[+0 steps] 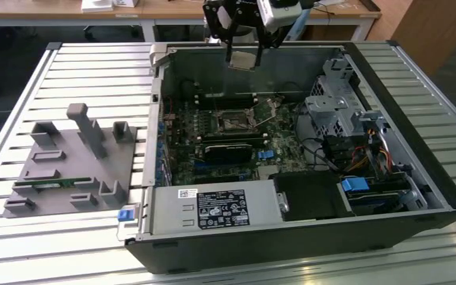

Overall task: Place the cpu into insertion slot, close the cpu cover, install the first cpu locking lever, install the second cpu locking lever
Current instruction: 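Place the cpu into insertion slot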

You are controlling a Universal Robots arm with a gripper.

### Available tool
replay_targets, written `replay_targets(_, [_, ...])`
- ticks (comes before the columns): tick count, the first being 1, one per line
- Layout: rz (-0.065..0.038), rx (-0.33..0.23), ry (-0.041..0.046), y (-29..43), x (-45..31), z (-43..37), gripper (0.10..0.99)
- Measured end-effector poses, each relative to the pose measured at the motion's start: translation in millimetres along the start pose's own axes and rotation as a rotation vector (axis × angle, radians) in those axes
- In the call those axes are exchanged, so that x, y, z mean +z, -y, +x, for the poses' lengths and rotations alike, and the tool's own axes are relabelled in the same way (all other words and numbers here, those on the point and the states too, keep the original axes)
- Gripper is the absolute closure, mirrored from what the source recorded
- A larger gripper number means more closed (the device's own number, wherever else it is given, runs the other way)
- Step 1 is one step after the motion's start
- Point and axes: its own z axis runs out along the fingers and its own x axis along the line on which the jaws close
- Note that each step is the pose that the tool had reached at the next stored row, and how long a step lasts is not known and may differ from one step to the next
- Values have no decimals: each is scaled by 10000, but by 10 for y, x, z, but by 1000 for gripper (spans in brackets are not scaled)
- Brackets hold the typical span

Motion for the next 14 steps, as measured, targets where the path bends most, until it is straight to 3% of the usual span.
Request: replay_targets(14, [-19, 949, 86, 0, 2, 0, 545])
